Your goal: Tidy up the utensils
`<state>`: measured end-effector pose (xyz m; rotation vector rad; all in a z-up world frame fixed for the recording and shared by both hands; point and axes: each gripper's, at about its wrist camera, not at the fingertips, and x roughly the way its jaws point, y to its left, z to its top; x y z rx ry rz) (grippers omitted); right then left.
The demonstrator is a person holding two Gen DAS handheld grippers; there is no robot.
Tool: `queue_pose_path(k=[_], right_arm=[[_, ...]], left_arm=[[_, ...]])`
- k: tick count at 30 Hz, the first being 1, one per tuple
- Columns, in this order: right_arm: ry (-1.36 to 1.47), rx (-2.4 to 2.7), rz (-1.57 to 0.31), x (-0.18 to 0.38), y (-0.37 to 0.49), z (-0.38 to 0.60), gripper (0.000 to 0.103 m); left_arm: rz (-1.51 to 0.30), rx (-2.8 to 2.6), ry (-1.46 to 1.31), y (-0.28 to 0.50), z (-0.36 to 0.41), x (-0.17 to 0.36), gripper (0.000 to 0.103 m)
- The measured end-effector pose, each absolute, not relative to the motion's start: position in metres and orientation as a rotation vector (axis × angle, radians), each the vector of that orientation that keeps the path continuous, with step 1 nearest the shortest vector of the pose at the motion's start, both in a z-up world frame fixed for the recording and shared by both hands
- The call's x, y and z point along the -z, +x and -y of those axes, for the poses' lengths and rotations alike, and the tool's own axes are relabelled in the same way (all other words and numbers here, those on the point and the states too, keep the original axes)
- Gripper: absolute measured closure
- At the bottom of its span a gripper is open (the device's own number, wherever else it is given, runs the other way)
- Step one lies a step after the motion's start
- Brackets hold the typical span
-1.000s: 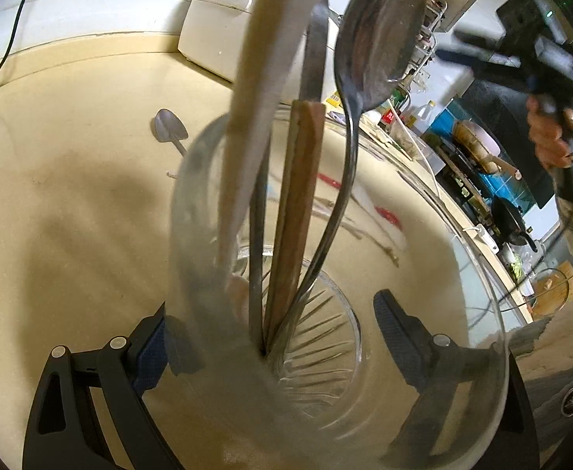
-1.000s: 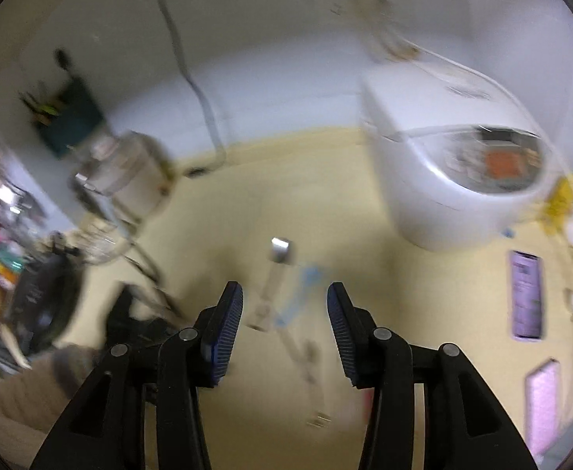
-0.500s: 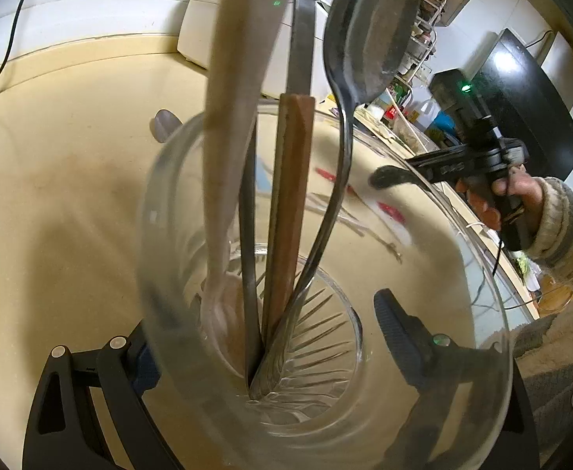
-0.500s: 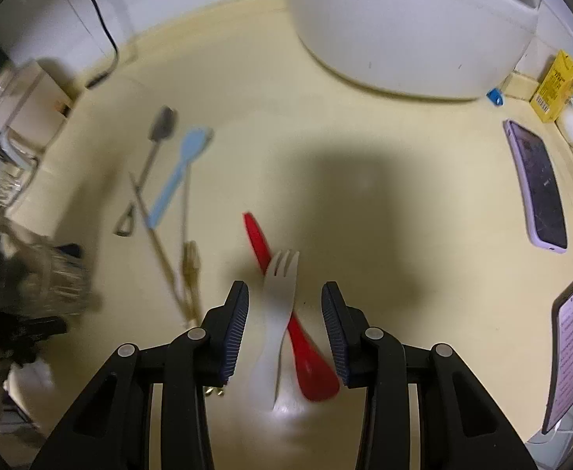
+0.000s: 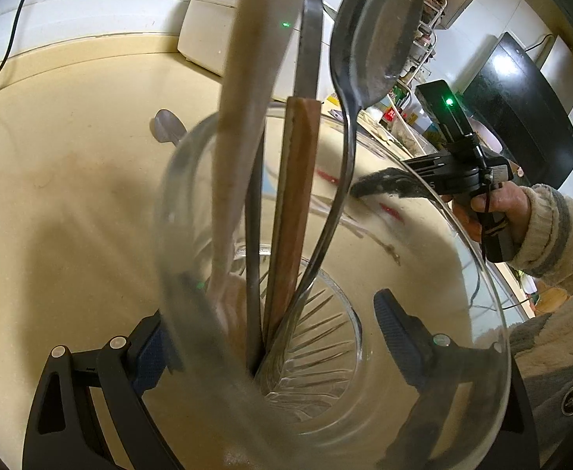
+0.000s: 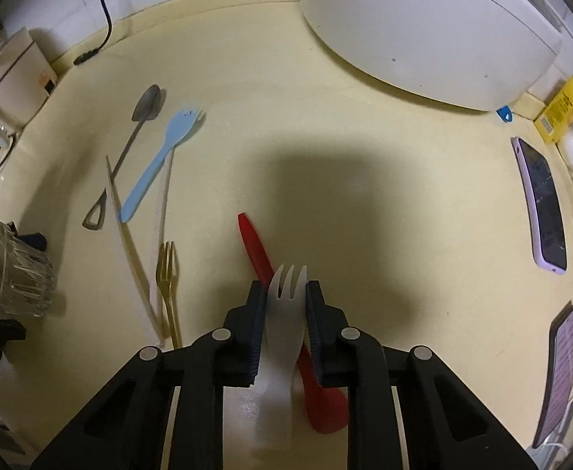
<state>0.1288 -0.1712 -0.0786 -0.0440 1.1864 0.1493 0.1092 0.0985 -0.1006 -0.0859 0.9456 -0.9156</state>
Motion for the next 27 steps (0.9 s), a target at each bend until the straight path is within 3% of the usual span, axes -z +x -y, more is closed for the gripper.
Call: queue_pose_path(k=[10, 18, 27], right_arm=[[0.128, -0.240, -0.985, -0.001, 0.104, 0.176, 0.083], [0.205, -0.514, -0.790, -0.089, 0.085, 0.114, 0.083], [0.167, -0.680, -0.795, -0.084, 0.083, 0.045, 0.083]], left_arm=[[-0.945, 0.913, -0.082, 0.110, -0.100, 0.101, 0.009], [-0.945, 0.912, -0.079, 0.109, -0.099, 0.101, 0.009], [-0.945, 0.912, -0.080, 0.110, -0.099, 0.100, 0.009]])
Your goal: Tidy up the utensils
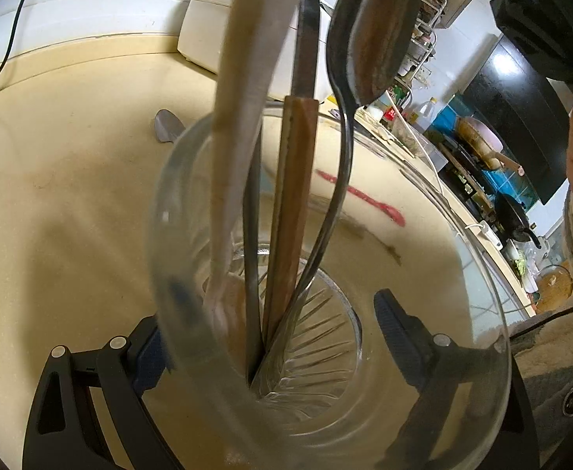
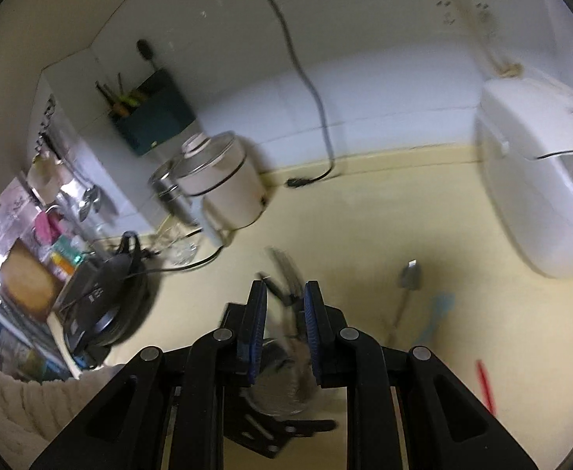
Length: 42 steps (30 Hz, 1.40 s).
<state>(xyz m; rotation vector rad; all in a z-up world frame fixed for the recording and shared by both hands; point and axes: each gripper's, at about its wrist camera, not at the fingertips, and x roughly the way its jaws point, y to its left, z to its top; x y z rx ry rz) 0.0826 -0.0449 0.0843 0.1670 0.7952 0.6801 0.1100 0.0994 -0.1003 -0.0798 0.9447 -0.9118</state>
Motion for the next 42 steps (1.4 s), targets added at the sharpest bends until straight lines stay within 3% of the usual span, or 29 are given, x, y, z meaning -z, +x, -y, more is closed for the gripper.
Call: queue_pose_path(k=[9, 16, 25, 42], right_arm=[[0.099, -0.590, -0.872, -0.063, 0.106, 0.072, 0.083], [-0.119, -0.577, -1.106, 0.034, 0.115, 0.063, 0.083], [-0.369, -0.524, -1.135, 0.088, 0.120, 0.029, 0.083], [-0.432, -0.544, -1.133, 0.068, 0.111, 0.066, 0.082]], left_arm=[[-0.945, 0.914, -0.085, 0.110, -0.101, 0.101, 0.009], [-0.944, 0.913, -0.083, 0.110, -0.102, 0.100, 0.009], [-0.945, 0.914, -0.086, 0.112, -0.105, 0.100, 0.009], [-0.945, 0.915, -0.086, 0.114, -0.106, 0.101, 0.009]])
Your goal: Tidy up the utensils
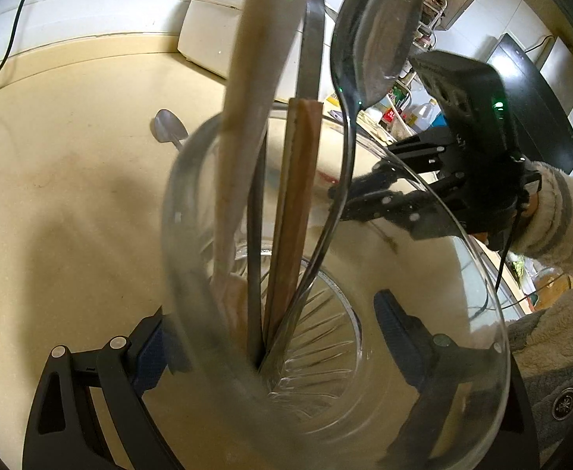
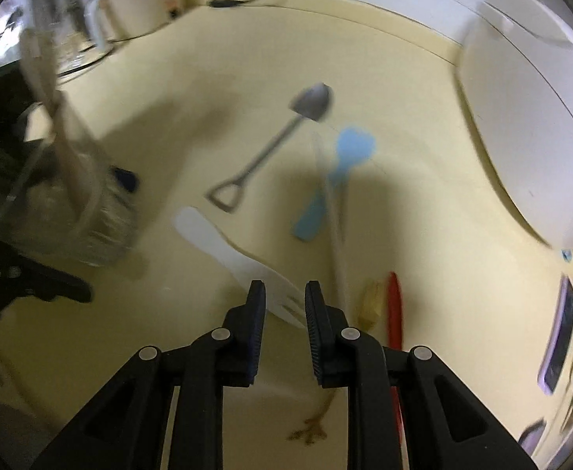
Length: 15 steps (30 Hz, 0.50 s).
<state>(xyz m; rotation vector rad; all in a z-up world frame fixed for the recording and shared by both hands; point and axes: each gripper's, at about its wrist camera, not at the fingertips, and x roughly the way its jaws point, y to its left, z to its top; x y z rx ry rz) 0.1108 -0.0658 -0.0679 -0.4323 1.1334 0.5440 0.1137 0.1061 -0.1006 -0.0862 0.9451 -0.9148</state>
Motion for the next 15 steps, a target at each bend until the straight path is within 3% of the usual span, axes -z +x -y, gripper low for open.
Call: queue_pose_path(k=[8, 15], right_arm=[[-0.792, -0.710, -1.111, 0.082, 0.109, 0.014, 0.079], [-0.772, -0.894, -1.242, 0.082, 0.128, 0.007, 0.074]], left_arm=[[-0.946, 0.917, -0.093, 0.116, -0.110, 0.101, 0.009], [-0.947, 0.921, -0.104, 0.120, -0.116, 0.102, 0.009]])
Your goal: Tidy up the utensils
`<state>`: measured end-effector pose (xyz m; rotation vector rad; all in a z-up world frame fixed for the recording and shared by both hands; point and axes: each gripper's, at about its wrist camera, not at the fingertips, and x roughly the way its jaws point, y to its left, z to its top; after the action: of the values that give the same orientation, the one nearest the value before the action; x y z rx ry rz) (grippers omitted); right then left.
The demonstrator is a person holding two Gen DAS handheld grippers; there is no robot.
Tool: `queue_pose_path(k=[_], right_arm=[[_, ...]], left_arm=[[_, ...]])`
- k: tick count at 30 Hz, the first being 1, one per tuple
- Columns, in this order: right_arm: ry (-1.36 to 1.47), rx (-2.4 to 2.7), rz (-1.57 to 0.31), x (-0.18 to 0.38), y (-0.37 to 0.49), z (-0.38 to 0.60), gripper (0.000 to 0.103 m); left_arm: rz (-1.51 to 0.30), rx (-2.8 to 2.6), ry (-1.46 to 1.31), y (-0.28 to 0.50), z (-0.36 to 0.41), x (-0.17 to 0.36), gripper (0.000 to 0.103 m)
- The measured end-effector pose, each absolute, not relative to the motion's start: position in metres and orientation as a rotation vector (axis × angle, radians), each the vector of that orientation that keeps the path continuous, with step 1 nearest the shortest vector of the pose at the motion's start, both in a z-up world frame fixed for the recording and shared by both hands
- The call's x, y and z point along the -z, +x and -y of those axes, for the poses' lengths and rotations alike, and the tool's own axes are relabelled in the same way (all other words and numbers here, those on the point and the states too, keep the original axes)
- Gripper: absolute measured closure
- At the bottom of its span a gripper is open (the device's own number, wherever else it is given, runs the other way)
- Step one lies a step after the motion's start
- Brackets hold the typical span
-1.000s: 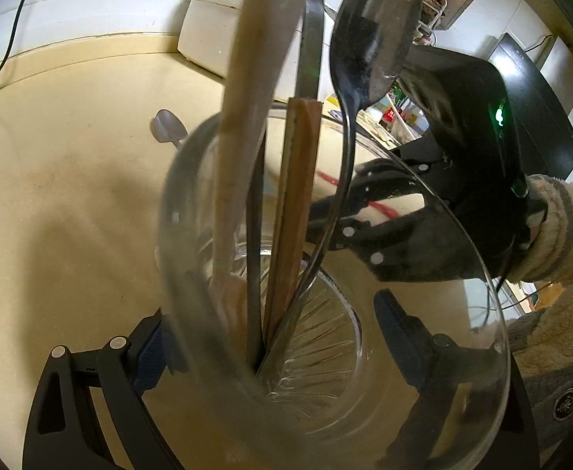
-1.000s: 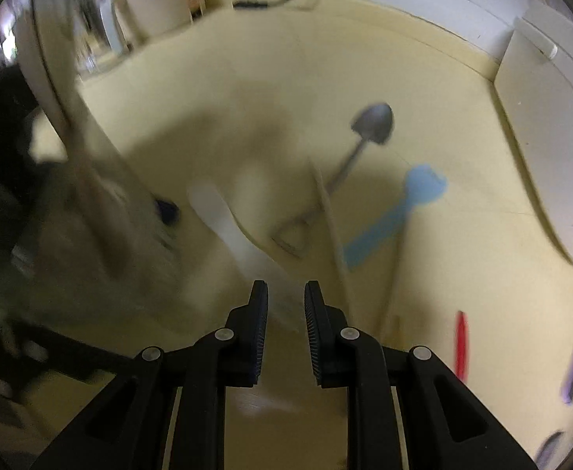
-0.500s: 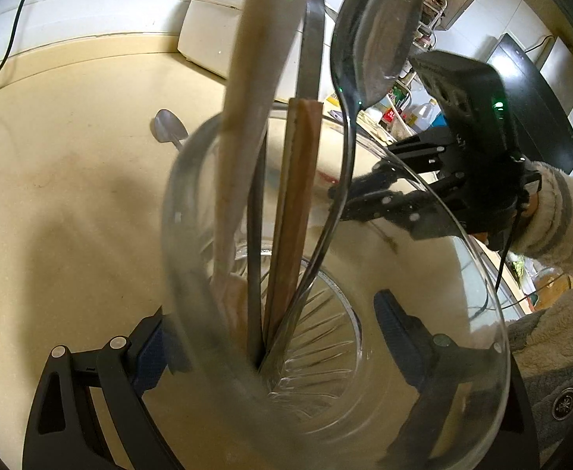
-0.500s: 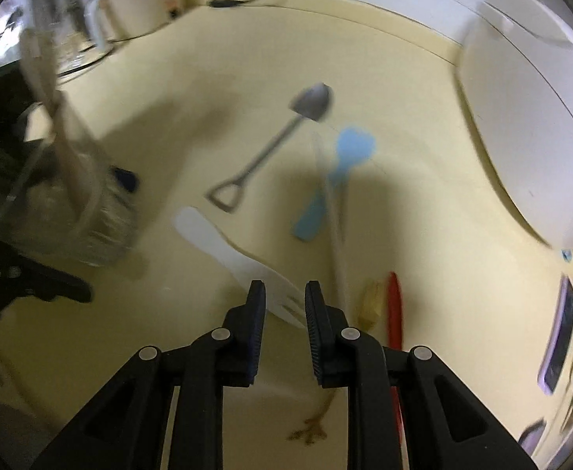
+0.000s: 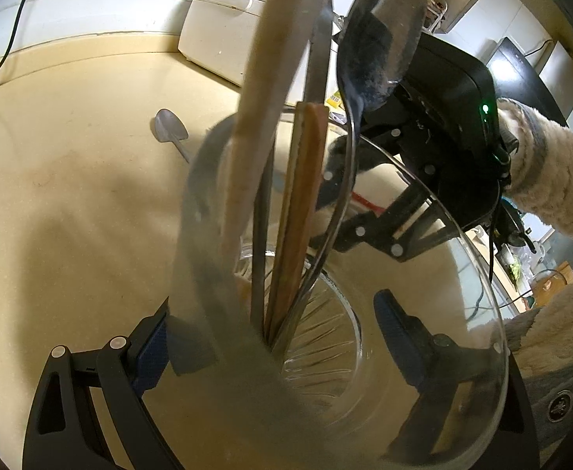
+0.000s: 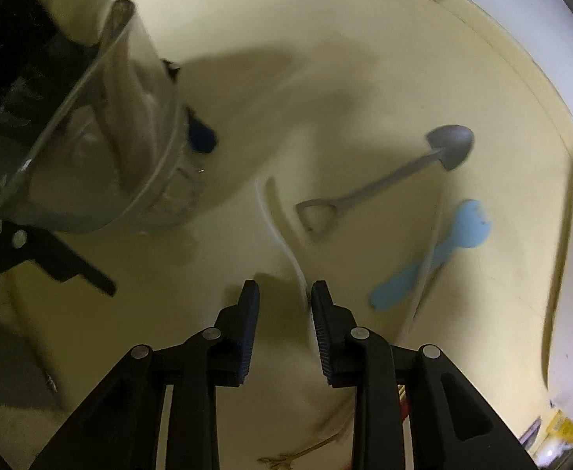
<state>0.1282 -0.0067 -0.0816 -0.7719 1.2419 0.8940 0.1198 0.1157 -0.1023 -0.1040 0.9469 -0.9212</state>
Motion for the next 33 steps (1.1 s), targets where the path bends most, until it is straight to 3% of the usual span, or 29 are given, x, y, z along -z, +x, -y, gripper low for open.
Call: queue_pose_path(k=[2, 5, 12, 21, 24, 33], right_arm=[[-0.766, -0.906, -1.252, 0.082, 0.134, 0.004, 0.074], [-0.764, -0.876, -1.246, 0.085, 0.155, 0.005, 0.084], [-0.664, -0.828, -1.220, 0.083, 0.165, 0.009, 0.086], [-0.248, -0.760, -1.163, 0.030, 0.150, 0.104, 0.086], [-0.161, -0.749, -1.150, 0.014, 0.144, 0.123, 0.097], [-0.187, -0.706, -1.143, 0.021, 0.119, 0.104, 0.097]], left_arm=[[-0.947, 0.923, -0.106, 0.120, -0.119, 0.102, 0.009], [-0.947, 0.923, -0.106, 0.120, -0.121, 0.103, 0.009], [-0.947, 0.923, -0.109, 0.120, -0.124, 0.103, 0.009], [-0.947, 0.919, -0.101, 0.123, -0.121, 0.103, 0.009], [-0.947, 0.919, -0.101, 0.122, -0.120, 0.103, 0.009], [-0.947, 0.919, -0.100, 0.123, -0.121, 0.103, 0.009]])
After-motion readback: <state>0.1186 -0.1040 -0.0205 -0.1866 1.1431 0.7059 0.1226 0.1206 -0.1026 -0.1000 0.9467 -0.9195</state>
